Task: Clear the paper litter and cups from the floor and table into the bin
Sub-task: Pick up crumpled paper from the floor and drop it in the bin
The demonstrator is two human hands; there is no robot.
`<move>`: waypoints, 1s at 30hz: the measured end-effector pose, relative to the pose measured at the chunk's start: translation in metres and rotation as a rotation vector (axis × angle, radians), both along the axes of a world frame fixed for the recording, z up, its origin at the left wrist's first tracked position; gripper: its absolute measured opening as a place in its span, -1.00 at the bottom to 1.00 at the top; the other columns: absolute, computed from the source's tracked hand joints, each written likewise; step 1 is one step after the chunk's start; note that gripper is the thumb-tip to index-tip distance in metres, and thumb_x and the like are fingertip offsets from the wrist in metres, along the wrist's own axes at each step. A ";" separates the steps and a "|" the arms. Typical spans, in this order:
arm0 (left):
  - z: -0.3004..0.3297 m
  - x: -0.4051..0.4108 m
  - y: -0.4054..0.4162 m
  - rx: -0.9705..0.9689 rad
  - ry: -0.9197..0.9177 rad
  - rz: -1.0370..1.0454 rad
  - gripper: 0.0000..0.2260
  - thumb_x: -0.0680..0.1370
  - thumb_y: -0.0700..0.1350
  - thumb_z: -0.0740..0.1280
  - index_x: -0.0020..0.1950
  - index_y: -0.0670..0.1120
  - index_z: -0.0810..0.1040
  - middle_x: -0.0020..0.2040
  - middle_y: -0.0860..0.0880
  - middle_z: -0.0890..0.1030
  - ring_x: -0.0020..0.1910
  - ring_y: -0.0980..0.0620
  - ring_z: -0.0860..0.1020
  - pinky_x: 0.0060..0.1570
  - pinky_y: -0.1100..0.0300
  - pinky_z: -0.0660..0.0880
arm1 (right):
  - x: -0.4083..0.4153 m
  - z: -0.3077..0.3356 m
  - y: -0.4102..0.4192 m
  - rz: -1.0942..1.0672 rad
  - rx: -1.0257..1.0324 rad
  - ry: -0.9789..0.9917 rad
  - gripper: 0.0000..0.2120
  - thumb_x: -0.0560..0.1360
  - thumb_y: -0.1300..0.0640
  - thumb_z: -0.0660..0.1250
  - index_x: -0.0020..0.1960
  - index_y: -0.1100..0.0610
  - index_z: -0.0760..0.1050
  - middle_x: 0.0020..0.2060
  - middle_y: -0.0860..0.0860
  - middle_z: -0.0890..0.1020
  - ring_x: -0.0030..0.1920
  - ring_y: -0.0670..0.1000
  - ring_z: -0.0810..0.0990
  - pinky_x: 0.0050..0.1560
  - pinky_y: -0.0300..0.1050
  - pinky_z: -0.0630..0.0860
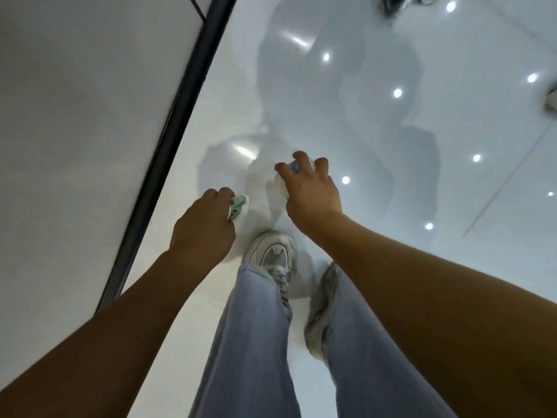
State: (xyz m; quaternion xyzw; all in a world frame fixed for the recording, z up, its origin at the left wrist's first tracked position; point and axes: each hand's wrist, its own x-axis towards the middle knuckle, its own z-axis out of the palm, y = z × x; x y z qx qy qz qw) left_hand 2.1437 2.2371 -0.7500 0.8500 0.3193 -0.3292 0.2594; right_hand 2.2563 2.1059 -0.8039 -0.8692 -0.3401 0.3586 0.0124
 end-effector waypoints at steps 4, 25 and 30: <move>0.081 0.010 -0.015 0.009 -0.027 -0.080 -0.74 0.54 -0.23 0.24 0.21 -0.08 0.41 0.06 -0.08 0.47 -0.02 -0.12 0.50 -0.20 0.06 0.41 | 0.002 0.092 -0.015 -0.040 0.014 0.003 -0.33 0.39 0.25 0.43 0.41 -0.04 0.27 0.42 0.07 0.26 0.32 0.21 0.30 0.14 -0.01 0.48; 0.384 -0.154 -0.144 0.167 0.026 0.088 -0.65 0.52 -0.26 0.26 0.30 -0.10 0.36 0.17 -0.10 0.45 0.14 -0.08 0.47 -0.21 0.15 0.32 | -0.131 0.420 -0.113 0.181 0.093 0.023 -0.42 0.45 0.22 0.38 0.40 -0.06 0.29 0.41 0.04 0.26 0.30 0.19 0.31 0.11 0.01 0.49; 0.408 -0.234 -0.183 0.132 0.054 0.262 -0.64 0.50 -0.33 0.20 0.27 -0.11 0.35 0.14 -0.10 0.42 0.10 -0.08 0.46 -0.21 0.11 0.33 | -0.198 0.443 -0.128 0.327 0.058 0.064 -0.42 0.45 0.20 0.40 0.40 -0.06 0.30 0.41 0.03 0.26 0.32 0.19 0.29 0.14 0.05 0.50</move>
